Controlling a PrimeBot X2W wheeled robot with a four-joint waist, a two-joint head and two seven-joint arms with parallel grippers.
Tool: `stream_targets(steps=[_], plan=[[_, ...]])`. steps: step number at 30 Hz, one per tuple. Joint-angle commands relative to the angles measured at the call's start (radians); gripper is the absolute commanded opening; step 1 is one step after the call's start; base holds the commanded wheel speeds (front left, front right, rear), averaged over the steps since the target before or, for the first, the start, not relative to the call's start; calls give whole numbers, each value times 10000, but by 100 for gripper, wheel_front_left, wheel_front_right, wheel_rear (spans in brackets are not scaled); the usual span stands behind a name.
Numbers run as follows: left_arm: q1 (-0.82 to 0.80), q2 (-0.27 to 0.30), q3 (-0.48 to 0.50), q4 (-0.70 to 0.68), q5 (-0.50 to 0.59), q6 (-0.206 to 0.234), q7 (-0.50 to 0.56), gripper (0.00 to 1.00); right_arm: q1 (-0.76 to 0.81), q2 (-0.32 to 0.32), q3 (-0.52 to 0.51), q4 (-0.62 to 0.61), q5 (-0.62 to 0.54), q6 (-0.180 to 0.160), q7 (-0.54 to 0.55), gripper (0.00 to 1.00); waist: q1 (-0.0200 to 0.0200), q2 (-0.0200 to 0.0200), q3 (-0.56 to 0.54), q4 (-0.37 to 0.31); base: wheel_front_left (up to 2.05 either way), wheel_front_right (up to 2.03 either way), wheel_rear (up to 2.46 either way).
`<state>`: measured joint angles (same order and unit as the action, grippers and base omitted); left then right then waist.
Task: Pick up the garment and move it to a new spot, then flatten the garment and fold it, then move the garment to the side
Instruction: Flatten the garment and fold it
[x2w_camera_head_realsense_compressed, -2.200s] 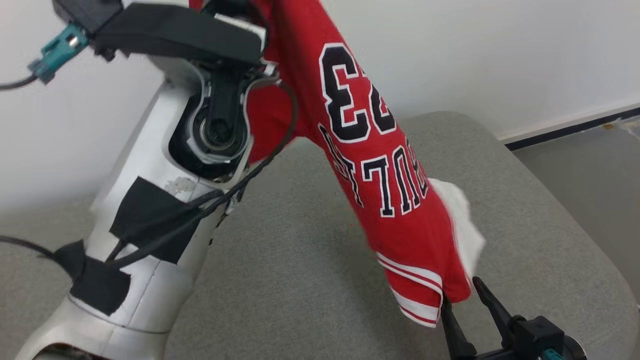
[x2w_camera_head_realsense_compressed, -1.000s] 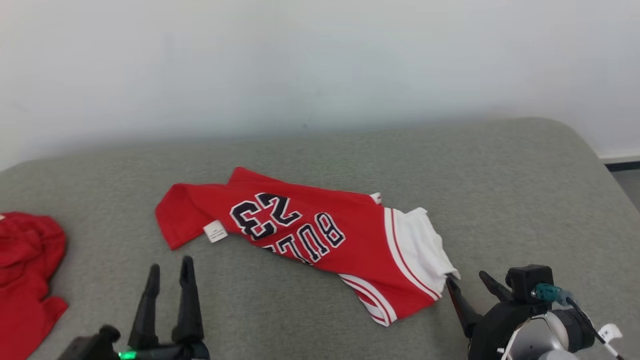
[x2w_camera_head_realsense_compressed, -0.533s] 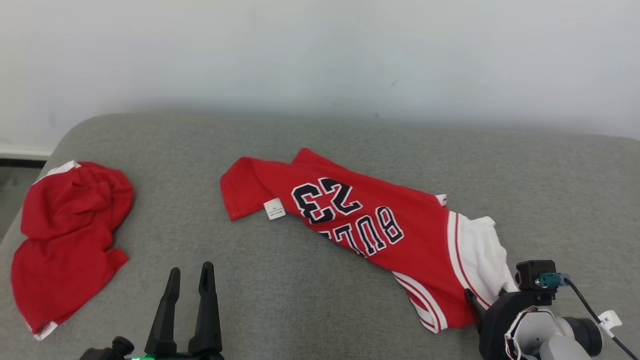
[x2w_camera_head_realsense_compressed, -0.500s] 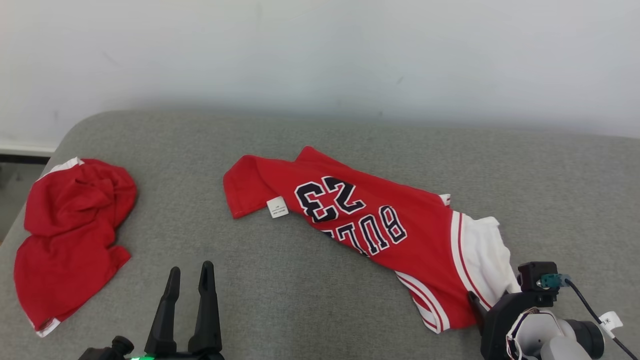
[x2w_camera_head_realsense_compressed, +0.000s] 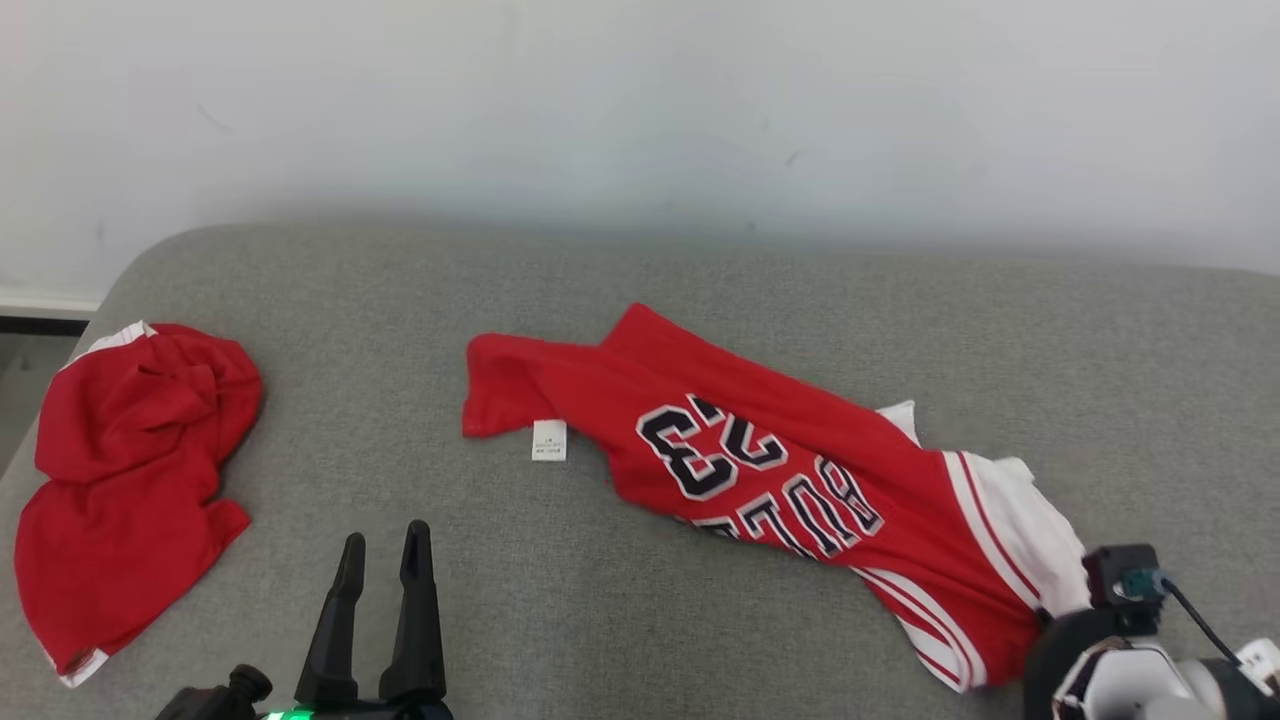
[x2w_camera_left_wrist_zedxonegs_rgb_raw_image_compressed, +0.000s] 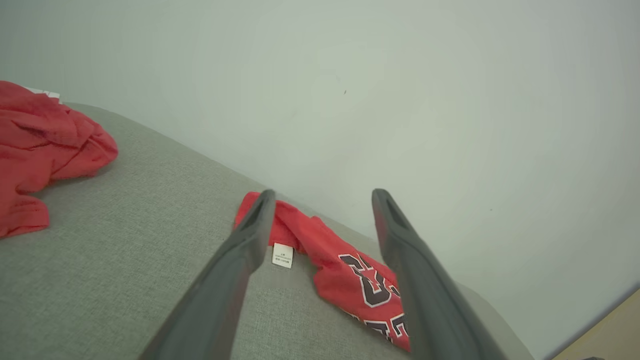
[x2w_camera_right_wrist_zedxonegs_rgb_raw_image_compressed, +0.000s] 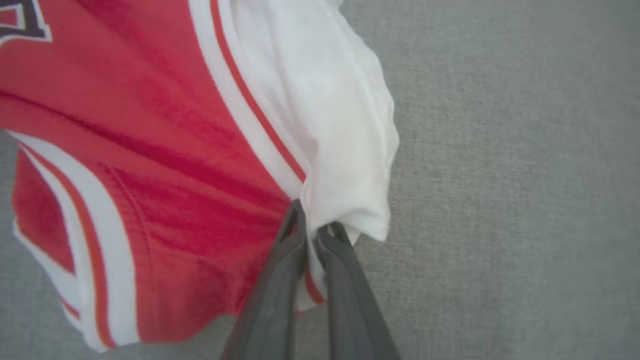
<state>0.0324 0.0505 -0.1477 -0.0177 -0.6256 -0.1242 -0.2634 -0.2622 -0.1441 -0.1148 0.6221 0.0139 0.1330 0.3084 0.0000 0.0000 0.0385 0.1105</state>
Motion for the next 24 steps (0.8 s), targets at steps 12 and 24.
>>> stream_targets(steps=[12,24], plan=[[-422,134,-473,711,239,-83,9,100,1829,-735,13,-2362,850,-35,644,100,0,0,-544,-827,0,0,0],[-3416,425,-1413,3134,945,793,2190,100,3533,489,829,-6744,2319,-33,933,100,0,0,-536,-2472,0,0,0]])
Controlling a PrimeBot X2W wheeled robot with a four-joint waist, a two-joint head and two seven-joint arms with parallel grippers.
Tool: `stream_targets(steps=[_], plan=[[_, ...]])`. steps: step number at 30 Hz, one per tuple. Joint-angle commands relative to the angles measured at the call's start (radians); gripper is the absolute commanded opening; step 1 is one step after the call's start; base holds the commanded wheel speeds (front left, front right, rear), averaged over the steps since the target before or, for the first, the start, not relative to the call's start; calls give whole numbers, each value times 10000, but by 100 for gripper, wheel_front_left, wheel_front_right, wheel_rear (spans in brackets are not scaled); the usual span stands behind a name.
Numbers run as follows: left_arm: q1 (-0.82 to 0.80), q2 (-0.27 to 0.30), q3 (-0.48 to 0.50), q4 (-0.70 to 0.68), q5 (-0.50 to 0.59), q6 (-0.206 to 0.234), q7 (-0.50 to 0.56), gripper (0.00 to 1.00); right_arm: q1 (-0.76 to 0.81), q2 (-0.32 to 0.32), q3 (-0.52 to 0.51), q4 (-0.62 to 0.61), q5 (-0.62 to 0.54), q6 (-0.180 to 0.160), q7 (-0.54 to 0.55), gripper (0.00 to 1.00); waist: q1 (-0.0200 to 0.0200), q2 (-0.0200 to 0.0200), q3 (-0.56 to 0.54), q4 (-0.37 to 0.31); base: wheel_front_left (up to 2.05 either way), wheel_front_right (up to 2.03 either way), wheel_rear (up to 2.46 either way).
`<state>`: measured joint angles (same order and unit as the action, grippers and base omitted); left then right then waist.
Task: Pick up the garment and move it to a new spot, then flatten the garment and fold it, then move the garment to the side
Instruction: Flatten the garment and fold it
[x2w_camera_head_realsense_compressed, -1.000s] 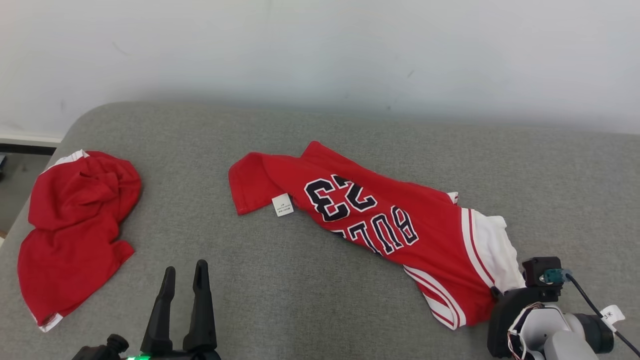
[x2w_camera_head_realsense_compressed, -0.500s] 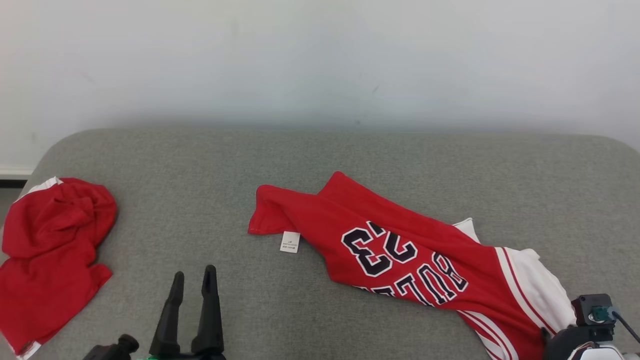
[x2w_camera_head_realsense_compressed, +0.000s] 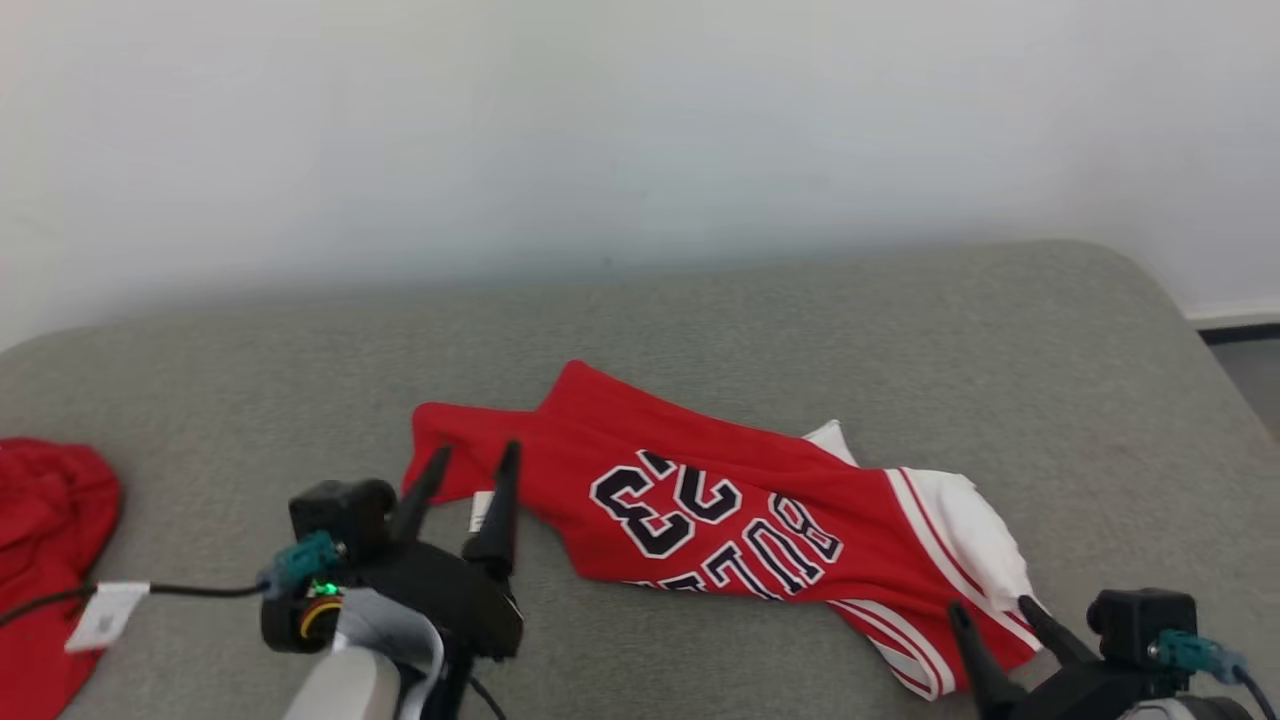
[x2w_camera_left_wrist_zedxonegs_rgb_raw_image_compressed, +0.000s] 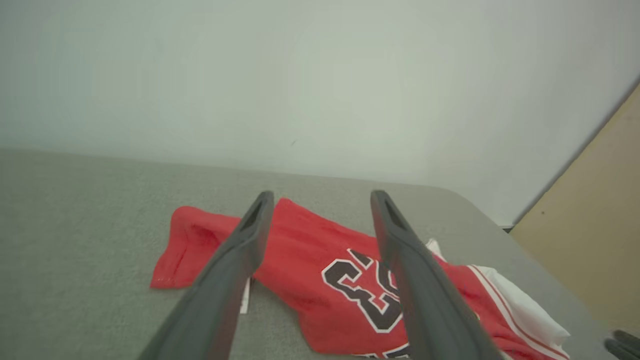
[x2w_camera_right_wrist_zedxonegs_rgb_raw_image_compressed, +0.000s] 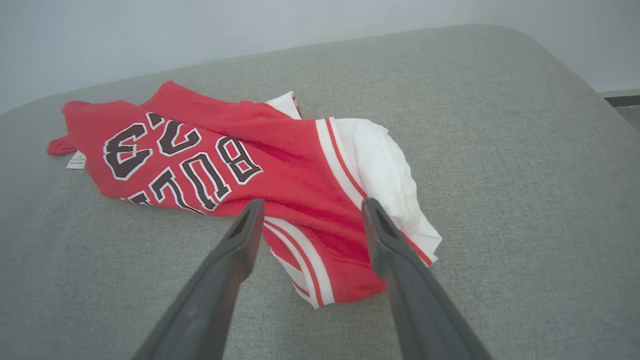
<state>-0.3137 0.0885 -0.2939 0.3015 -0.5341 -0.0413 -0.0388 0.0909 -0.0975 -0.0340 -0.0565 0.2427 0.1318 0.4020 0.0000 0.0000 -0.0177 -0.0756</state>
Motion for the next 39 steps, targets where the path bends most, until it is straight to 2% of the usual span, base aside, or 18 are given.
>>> stream_targets(steps=[1,6,12,18,23,27,28,29,31,35,39], plan=[[-204,49,84,309,61,175,176,100,168,79,69,-207,5,-22,24,100,0,0,51,-819,0,0,0],[-1285,271,605,1939,161,1240,828,100,540,248,395,-939,-173,-22,9,100,0,0,239,-1926,0,0,0],[-2086,480,1103,3705,-146,1928,1526,100,471,350,896,-1107,-138,-22,-155,100,0,0,537,-2821,0,0,0],[-2786,861,1160,5173,81,2540,1874,100,286,393,1168,-1152,-100,-22,-247,100,0,0,864,-3129,0,0,0],[-3084,1028,1242,5886,87,2840,1889,100,201,405,1207,-1190,-187,-22,-242,100,0,0,955,-3126,0,0,0],[-3215,1021,1316,6261,-76,2757,1889,100,151,417,1322,-1193,-186,-22,-257,100,0,0,1024,-3084,0,0,0],[-3265,956,1334,6303,-172,2620,1871,100,135,416,1345,-1194,-166,-22,-257,100,0,0,1053,-3073,0,0,0],[-3303,873,1386,6375,-309,2517,1908,88,122,415,1372,-1194,-145,-22,-272,100,0,0,1084,-3063,0,0,0],[-3406,917,1358,6416,-298,2332,1691,0,95,407,1391,-1197,-127,-22,-302,100,0,0,1144,-3041,0,0,0],[-3482,817,1260,6510,-281,2025,1185,0,87,395,1270,-1210,-191,-22,-365,100,0,0,1200,-2826,0,0,0],[-2846,625,1484,6305,-564,1722,96,0,215,401,1061,-1218,-262,-22,-425,100,0,0,1034,-2332,0,0,0]])
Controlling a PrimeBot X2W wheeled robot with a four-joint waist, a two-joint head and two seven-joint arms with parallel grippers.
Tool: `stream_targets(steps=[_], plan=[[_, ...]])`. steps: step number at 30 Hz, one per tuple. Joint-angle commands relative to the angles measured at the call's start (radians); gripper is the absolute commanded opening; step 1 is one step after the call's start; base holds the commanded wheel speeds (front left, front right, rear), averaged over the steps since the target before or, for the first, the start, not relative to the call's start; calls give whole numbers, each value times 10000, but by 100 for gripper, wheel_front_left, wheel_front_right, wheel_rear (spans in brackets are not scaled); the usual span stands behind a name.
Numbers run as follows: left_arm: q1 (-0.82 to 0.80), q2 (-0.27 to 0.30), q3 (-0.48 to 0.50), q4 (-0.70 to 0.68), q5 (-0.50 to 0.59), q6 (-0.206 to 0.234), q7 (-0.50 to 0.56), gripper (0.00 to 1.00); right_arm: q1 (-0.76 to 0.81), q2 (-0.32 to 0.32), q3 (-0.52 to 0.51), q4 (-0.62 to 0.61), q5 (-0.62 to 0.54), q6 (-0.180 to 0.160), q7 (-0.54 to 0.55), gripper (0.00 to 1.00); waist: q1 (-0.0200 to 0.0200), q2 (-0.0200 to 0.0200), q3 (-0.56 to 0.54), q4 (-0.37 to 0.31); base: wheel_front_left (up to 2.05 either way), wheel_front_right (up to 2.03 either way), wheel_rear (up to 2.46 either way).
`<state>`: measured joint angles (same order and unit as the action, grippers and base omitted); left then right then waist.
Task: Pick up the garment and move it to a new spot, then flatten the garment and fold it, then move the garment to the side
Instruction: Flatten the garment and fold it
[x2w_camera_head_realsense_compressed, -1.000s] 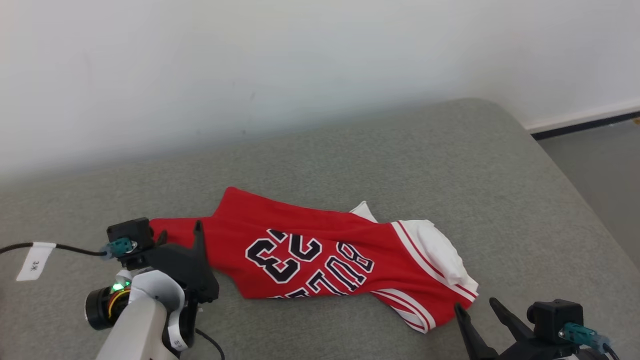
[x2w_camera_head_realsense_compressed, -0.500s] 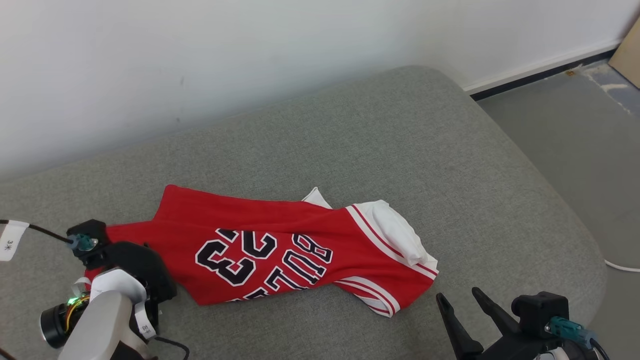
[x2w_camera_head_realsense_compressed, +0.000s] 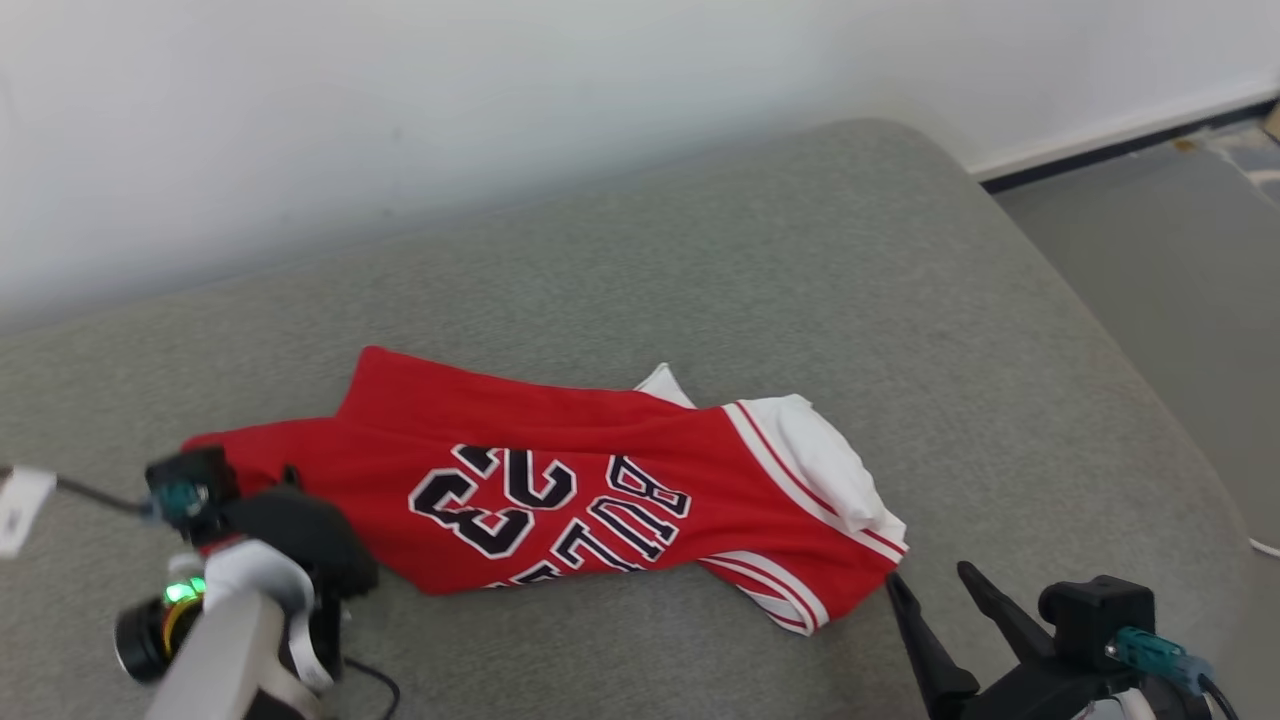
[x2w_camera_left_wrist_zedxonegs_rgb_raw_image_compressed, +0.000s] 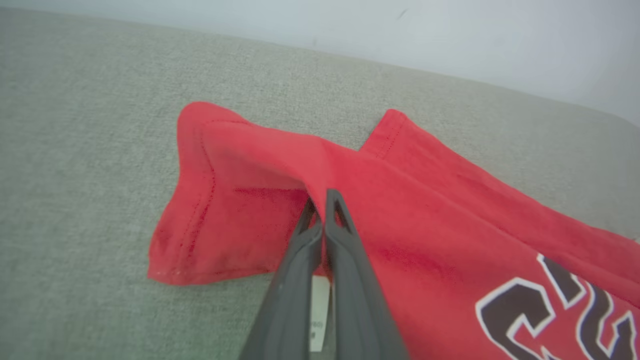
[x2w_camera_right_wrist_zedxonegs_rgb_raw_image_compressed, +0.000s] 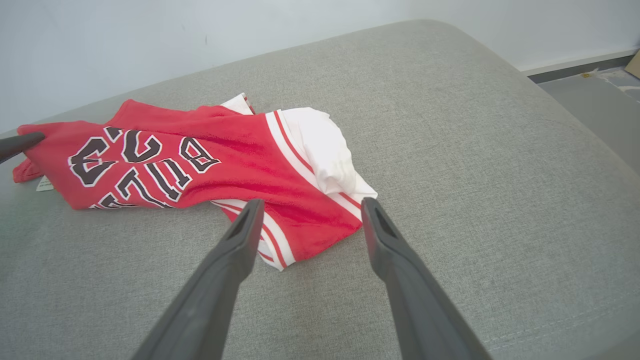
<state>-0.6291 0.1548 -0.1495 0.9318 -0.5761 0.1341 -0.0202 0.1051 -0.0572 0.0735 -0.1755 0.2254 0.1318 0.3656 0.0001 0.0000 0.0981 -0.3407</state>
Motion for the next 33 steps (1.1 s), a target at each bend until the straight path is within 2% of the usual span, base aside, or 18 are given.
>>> stream_targets(steps=[1,2,7,10,14,21,26,30,32,33], plan=[[464,-106,86,-128,-176,-122,-345,0,105,0,-110,-47,-116,-22,-79,100,-1,0,-154,511,0,0,0],[464,-106,86,-128,-176,-122,-345,0,105,0,-110,-47,-116,-22,-79,100,-1,0,-154,511,0,0,0],[1741,-400,228,-948,-528,-542,-1225,0,267,10,-410,-153,-178,-22,-64,100,-1,0,-414,1487,0,0,0],[2764,-656,90,-1881,-645,-555,-1450,0,327,22,-391,-157,-190,-22,-26,100,-1,0,-606,1946,0,0,0],[4440,-930,-377,-3682,-776,-227,-1264,0,405,29,-471,-145,-172,-22,-11,100,-1,0,-862,2354,0,0,0],[6945,-986,-1320,-6921,-842,730,-56,0,596,46,-741,-157,-204,-22,72,100,-1,0,-1142,2822,0,0,0],[8010,-873,-1761,-8109,-771,1123,688,0,530,48,-887,-176,-232,-22,50,100,-1,0,-1236,2977,0,0,0],[8373,-825,-2038,-8512,-841,1199,1125,0,475,52,-912,-130,-247,-22,18,100,-1,0,-1263,3014,0,0,0],[8383,-767,-1947,-8645,-810,1343,1126,100,488,56,-872,-100,-255,-22,-25,100,-1,0,-1271,3001,0,0,0],[8376,-690,-1908,-8687,-778,1398,1189,100,488,56,-846,-85,-250,-22,-30,100,-1,0,-1279,2984,0,0,0]])
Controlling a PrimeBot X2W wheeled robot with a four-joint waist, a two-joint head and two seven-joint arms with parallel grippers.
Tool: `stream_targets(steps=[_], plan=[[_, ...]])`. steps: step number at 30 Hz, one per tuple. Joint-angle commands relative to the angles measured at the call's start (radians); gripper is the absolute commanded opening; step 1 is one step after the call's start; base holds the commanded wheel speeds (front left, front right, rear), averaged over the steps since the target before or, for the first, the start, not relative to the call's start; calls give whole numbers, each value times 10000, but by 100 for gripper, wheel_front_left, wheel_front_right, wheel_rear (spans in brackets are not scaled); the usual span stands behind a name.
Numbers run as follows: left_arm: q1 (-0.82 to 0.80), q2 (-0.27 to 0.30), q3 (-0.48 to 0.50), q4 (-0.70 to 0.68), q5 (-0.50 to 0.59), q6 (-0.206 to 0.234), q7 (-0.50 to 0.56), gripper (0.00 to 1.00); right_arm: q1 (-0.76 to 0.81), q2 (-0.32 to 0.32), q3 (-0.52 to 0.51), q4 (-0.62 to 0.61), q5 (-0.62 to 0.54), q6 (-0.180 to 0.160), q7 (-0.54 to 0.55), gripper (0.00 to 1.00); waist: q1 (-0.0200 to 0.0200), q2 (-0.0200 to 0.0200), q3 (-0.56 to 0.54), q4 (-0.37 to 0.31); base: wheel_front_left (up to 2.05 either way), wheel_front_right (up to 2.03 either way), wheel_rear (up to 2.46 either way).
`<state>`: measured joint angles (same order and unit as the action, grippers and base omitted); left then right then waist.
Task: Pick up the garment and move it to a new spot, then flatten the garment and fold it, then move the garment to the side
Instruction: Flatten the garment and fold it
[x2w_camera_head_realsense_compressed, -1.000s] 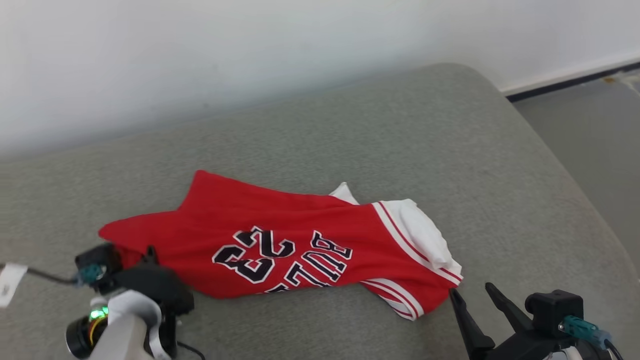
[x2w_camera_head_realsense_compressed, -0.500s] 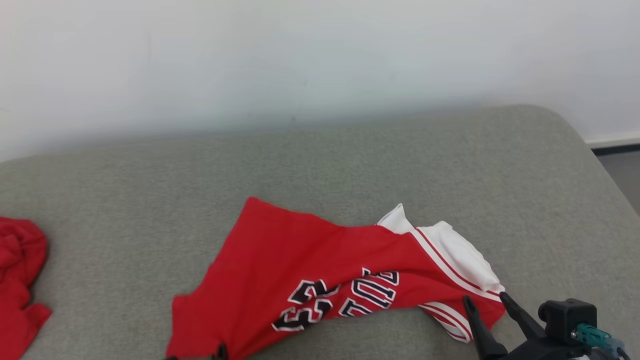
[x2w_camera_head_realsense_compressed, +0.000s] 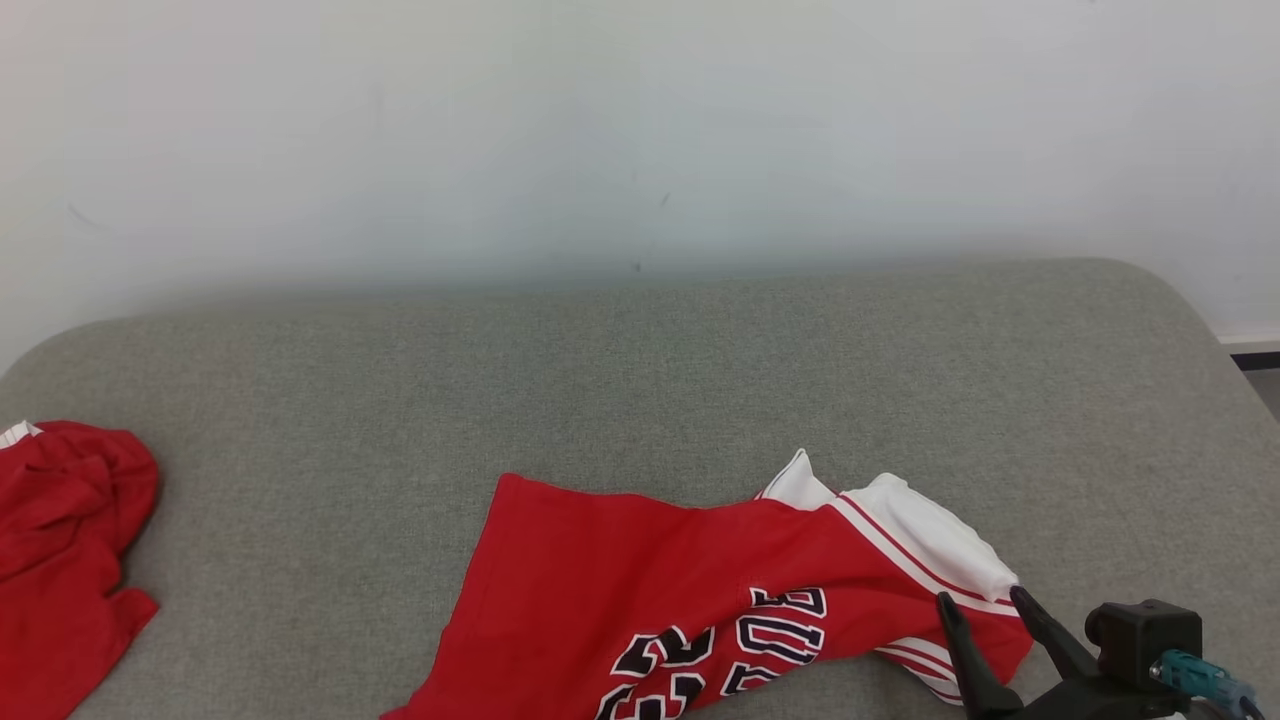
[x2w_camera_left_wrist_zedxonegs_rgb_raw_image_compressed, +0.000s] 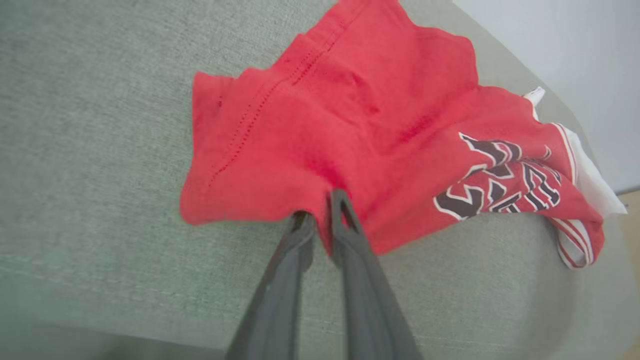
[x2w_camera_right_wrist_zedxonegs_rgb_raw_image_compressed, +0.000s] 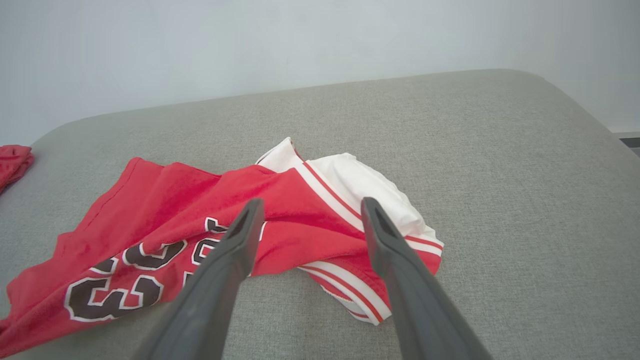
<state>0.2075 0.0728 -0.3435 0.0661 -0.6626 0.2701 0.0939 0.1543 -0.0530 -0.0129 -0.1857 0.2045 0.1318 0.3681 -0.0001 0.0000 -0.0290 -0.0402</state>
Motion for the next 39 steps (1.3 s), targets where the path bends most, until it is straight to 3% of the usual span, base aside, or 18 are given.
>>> stream_targets(steps=[1,5,11,12,13,15,17,23,29,35,39], plan=[[-27,208,112,-135,108,122,108,100,-11,16,44,35,-18,-22,-64,100,1,0,-19,-45,0,0,0],[-250,787,659,-937,371,337,-132,100,29,20,-119,77,11,-22,-227,100,1,0,-104,-162,0,0,0],[-880,1437,938,-1387,864,-171,-1096,100,77,27,-589,311,125,-22,-654,100,1,0,-253,-168,0,0,0],[-1061,1695,987,-1060,919,-461,-1286,100,52,27,-637,389,145,-22,-695,100,1,0,-256,-158,0,0,0],[-1061,1695,987,-1060,919,-461,-1286,100,52,27,-637,389,145,-22,-695,100,1,0,-256,-158,0,0,0],[-1508,1821,875,-301,907,-1123,-1623,100,21,36,-731,558,92,-22,-682,100,1,0,-263,-143,0,0,0],[-2187,1886,563,559,1139,-1498,-1683,100,-47,25,-841,744,-10,-22,-486,100,1,0,-268,-145,0,0,0],[-4511,1523,-292,3131,1648,-1977,-942,100,-665,25,-941,1241,-416,-22,618,100,1,0,-22,-440,0,0,0],[-6402,1007,-610,5266,1820,-1814,-19,100,-1560,31,-404,1372,-584,-22,1172,100,1,0,606,-1017,0,0,0],[-8023,1185,-648,6789,2148,-1368,723,100,-2428,31,158,1340,-457,-22,1155,100,1,0,1553,-1600,0,0,0],[-8745,1281,-685,7573,2182,-1435,1066,100,-2651,28,269,1396,-447,-22,1055,100,1,0,1883,-1831,0,0,0]])
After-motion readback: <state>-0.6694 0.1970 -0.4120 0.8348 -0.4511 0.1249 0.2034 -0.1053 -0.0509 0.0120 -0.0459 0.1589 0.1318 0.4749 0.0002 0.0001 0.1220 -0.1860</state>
